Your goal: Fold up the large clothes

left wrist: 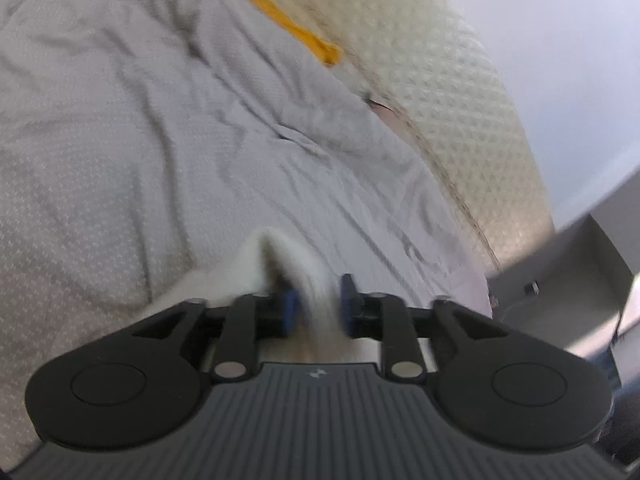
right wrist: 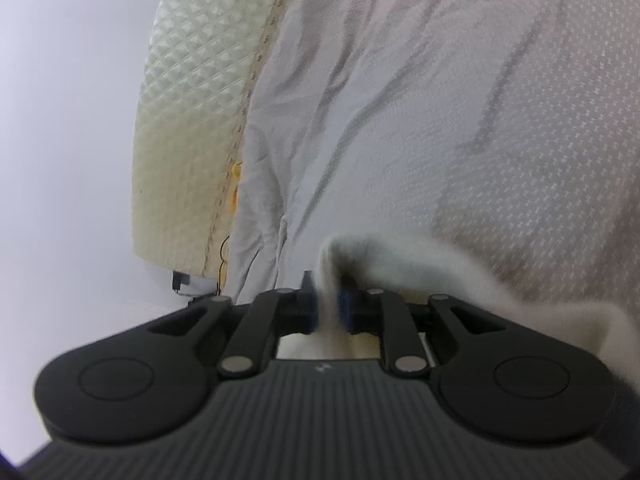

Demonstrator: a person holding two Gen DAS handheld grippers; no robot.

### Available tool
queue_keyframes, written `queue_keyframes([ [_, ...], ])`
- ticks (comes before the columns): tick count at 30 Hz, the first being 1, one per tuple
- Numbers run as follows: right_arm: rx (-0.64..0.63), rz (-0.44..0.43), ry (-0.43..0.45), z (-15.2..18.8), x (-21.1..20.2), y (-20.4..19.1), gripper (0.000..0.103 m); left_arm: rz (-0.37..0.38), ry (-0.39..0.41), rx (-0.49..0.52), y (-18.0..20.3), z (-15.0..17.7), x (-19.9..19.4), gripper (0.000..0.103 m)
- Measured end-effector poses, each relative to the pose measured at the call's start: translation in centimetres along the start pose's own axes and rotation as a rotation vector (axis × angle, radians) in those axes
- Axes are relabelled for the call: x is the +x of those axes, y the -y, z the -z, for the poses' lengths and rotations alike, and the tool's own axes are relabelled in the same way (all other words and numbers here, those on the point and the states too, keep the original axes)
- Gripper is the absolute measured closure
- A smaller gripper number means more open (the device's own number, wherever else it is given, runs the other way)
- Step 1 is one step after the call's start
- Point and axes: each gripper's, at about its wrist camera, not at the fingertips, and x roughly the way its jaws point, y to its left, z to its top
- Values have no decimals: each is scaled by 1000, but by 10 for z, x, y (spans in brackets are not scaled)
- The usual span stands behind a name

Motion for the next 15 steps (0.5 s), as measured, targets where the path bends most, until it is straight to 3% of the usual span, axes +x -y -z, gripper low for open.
queue_keyframes([
  [1,-13,0,-8,2,-2,-5,43,8,7,15,5,1,-7,43],
  [3,-45,-27,-21,8,-6,-16,32,37,21,51,15,4,-17,38],
  [6,-96,-51,-50,16,-11,-30,32,61,-14,148,36,12,-24,38],
  [9,-210,24,-75,25,-13,-44,32,34,-56,256,56,29,-27,38],
  [14,-479,249,-61,38,-9,-56,34,-151,-139,399,68,58,-9,38],
  [15,-508,289,-59,39,-8,-56,43,-199,-148,405,64,61,-7,39],
])
